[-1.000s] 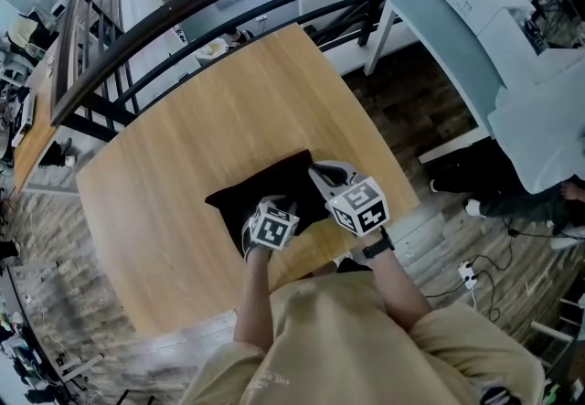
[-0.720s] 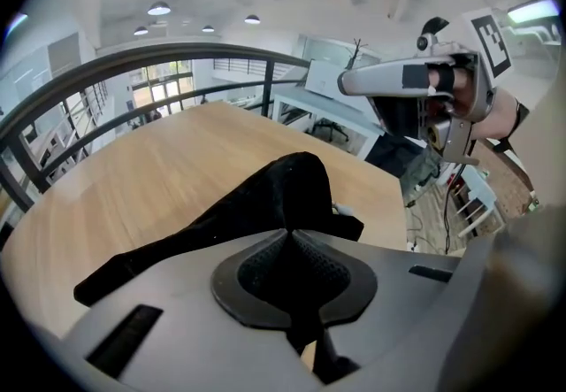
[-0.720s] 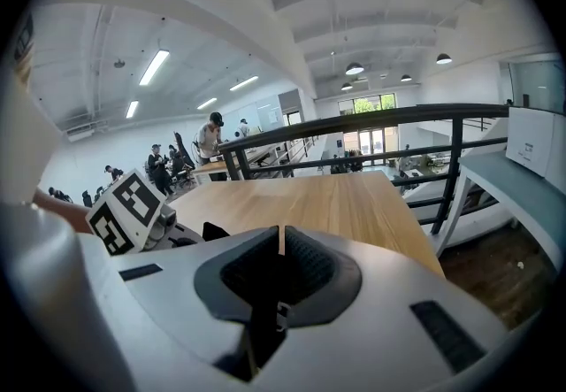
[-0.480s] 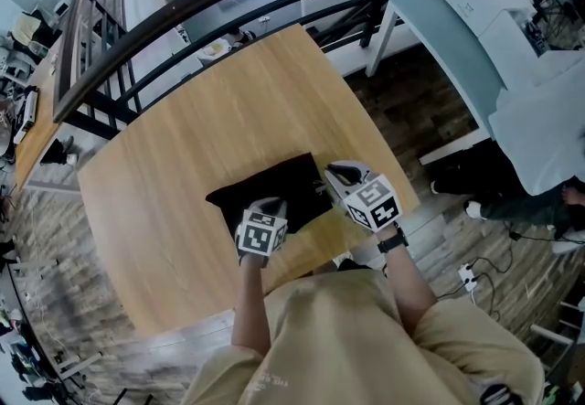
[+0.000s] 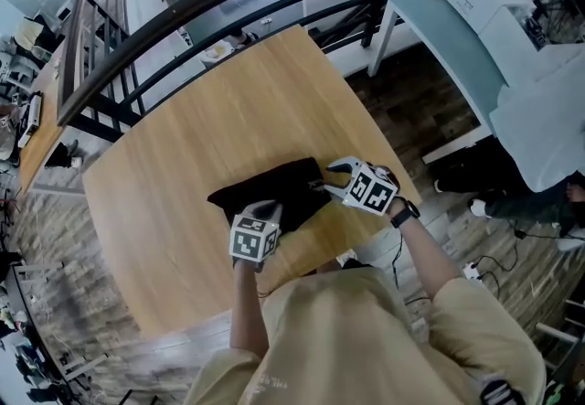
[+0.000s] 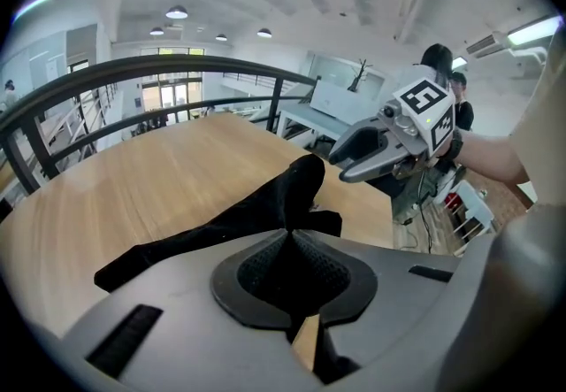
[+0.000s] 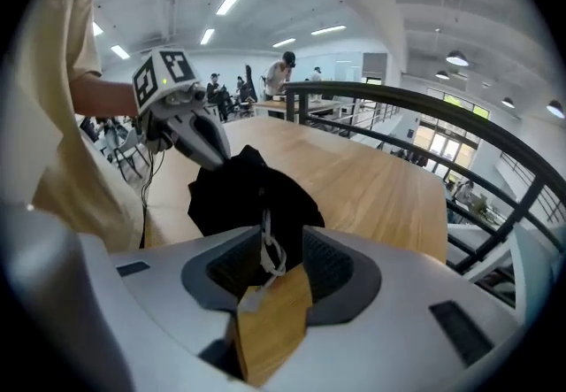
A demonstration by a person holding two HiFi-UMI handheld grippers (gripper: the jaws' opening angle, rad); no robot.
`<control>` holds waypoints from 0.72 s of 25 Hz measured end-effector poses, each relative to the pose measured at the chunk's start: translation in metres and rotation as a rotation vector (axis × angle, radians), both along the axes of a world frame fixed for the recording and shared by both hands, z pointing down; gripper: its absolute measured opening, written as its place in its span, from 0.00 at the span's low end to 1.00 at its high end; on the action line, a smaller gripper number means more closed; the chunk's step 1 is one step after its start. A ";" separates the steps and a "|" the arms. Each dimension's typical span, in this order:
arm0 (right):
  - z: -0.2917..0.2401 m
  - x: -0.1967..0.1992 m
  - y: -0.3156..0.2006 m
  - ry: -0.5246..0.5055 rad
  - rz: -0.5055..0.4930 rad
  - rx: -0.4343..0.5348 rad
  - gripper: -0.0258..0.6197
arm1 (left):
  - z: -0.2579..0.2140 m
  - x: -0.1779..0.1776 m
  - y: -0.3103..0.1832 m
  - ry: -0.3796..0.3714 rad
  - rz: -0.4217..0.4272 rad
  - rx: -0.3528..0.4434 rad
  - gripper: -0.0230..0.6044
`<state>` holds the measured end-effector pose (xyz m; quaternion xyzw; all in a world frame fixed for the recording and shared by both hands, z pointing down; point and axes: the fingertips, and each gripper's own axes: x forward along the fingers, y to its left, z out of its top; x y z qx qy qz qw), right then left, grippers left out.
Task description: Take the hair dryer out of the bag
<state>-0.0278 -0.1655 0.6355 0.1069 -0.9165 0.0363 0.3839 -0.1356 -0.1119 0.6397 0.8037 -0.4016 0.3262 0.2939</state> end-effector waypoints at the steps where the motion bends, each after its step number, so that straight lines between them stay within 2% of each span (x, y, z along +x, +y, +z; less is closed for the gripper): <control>1: 0.006 -0.002 0.001 0.016 -0.030 0.000 0.23 | -0.002 -0.001 0.001 0.001 0.000 0.001 0.07; 7: 0.038 -0.013 0.002 0.111 -0.174 -0.005 0.24 | -0.007 -0.001 0.010 0.013 0.017 -0.015 0.07; 12: 0.059 -0.018 0.001 0.180 -0.263 -0.010 0.24 | -0.010 -0.004 0.012 0.028 0.000 -0.012 0.07; 18: 0.074 -0.021 0.012 0.228 -0.389 -0.040 0.29 | -0.010 -0.006 0.011 0.036 -0.015 -0.013 0.08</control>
